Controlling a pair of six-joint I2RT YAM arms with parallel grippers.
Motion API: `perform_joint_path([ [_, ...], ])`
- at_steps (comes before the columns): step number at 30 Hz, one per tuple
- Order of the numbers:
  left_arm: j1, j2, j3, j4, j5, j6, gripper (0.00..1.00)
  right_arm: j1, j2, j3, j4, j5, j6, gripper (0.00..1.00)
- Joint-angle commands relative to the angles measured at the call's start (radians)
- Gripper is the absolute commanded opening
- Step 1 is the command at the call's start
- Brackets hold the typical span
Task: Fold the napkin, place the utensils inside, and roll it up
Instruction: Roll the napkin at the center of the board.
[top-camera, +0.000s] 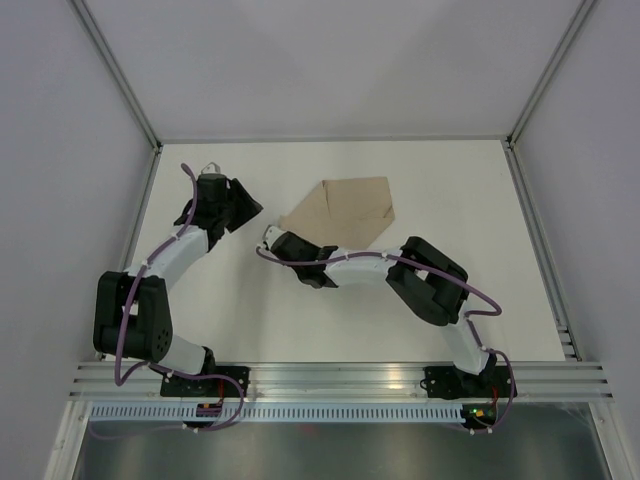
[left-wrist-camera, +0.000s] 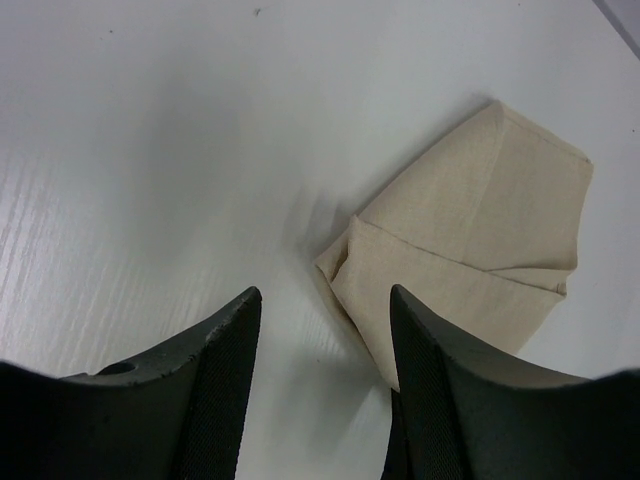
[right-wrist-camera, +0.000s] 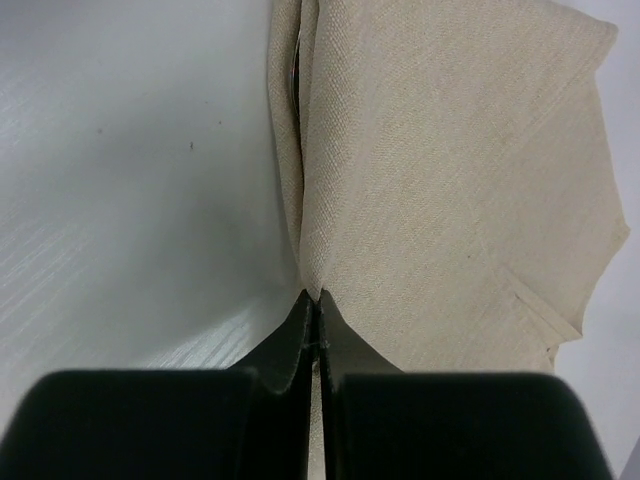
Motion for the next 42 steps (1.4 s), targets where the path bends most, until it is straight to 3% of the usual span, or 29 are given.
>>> perform_joint_path([
  [1,0.007,-0.013,-0.058,0.120,0.038,-0.017,0.60,-0.012,-0.027,-0.042,-0.086,-0.139,0.022,0.03],
  [13,-0.058,-0.037,-0.303,0.406,0.081,-0.117,0.60,-0.021,-0.169,-0.177,-0.104,-0.283,0.020,0.01],
  [17,-0.088,-0.057,-0.427,0.583,0.110,-0.140,0.61,-0.021,-0.216,-0.212,-0.095,-0.329,0.014,0.01],
  [21,-0.134,-0.034,-0.449,0.706,0.124,-0.120,0.62,-0.023,-0.239,-0.238,-0.069,-0.343,0.017,0.01],
  [30,-0.181,0.050,-0.434,0.684,0.112,-0.105,0.62,-0.038,-0.260,-0.264,-0.046,-0.375,0.026,0.01],
  [42,-0.189,0.012,-0.391,0.553,0.103,-0.037,0.65,-0.096,-0.285,-0.234,-0.078,-0.522,0.049,0.00],
])
